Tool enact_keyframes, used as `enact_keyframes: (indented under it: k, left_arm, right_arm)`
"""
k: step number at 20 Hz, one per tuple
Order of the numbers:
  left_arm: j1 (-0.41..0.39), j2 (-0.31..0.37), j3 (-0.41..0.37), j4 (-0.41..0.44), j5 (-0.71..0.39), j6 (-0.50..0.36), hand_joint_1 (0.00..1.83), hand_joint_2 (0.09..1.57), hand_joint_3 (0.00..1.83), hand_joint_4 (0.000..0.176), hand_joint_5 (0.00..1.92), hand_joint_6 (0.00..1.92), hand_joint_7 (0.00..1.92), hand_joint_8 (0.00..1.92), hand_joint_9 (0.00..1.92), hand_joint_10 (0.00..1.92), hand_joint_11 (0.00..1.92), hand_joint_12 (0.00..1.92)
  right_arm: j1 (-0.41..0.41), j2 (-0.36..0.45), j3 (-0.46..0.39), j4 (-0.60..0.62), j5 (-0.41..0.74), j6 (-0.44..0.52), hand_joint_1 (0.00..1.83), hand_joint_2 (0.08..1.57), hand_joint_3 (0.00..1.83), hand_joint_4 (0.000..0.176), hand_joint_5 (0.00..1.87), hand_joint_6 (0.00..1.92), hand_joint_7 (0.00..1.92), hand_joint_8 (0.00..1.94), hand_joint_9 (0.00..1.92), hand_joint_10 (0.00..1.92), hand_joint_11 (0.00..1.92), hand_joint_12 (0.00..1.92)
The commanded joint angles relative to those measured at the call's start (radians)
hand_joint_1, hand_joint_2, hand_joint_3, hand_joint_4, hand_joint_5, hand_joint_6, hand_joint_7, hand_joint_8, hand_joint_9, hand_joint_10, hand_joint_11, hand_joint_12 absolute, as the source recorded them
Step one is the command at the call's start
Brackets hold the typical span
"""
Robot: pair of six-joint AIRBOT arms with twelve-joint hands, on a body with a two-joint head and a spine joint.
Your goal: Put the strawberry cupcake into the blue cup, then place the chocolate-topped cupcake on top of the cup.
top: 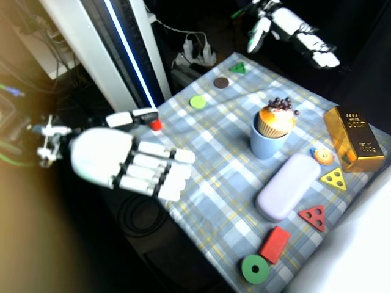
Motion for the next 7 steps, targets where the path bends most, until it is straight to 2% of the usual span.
enact_keyframes:
  k: [1, 2, 4, 5, 6, 7]
  left_arm:
    - [-0.004, -0.001, -0.002, 0.042, -0.166, -0.001, 0.00, 0.73, 0.01, 0.072, 0.00, 0.00, 0.00, 0.00, 0.00, 0.00, 0.00, 0.00]
    - [-0.002, -0.004, -0.004, 0.039, -0.175, -0.001, 0.00, 0.72, 0.01, 0.076, 0.00, 0.00, 0.00, 0.00, 0.00, 0.00, 0.00, 0.00]
    - [0.010, -0.022, -0.005, 0.027, -0.184, -0.001, 0.00, 0.70, 0.00, 0.094, 0.00, 0.00, 0.00, 0.00, 0.00, 0.00, 0.00, 0.00]
    - [0.020, -0.027, -0.006, 0.022, -0.190, -0.001, 0.00, 0.70, 0.00, 0.097, 0.00, 0.00, 0.00, 0.00, 0.00, 0.00, 0.00, 0.00]
    - [0.028, -0.032, -0.007, 0.017, -0.201, -0.001, 0.00, 0.71, 0.00, 0.097, 0.00, 0.00, 0.00, 0.00, 0.00, 0.00, 0.00, 0.00]
    - [0.037, -0.045, -0.006, 0.004, -0.223, -0.001, 0.00, 0.73, 0.01, 0.068, 0.00, 0.00, 0.00, 0.00, 0.00, 0.00, 0.00, 0.00]
  right_arm:
    - [0.004, -0.002, 0.003, 0.020, 0.135, 0.002, 0.00, 0.81, 0.01, 0.018, 0.00, 0.00, 0.00, 0.00, 0.00, 0.00, 0.00, 0.00]
    - [0.000, -0.006, 0.002, 0.025, 0.140, 0.002, 0.00, 0.81, 0.01, 0.016, 0.00, 0.00, 0.00, 0.00, 0.00, 0.00, 0.00, 0.00]
    - [-0.015, -0.024, 0.006, 0.035, 0.162, 0.002, 0.00, 0.81, 0.00, 0.028, 0.00, 0.00, 0.00, 0.00, 0.00, 0.00, 0.00, 0.00]
    - [-0.019, -0.032, 0.011, 0.038, 0.169, 0.002, 0.00, 0.81, 0.01, 0.033, 0.00, 0.00, 0.00, 0.00, 0.00, 0.00, 0.00, 0.00]
    - [-0.019, -0.035, 0.012, 0.041, 0.171, 0.002, 0.00, 0.81, 0.00, 0.029, 0.00, 0.00, 0.00, 0.00, 0.00, 0.00, 0.00, 0.00]
    - [-0.024, -0.038, 0.011, 0.046, 0.180, 0.002, 0.00, 0.81, 0.00, 0.024, 0.00, 0.00, 0.00, 0.00, 0.00, 0.00, 0.00, 0.00]
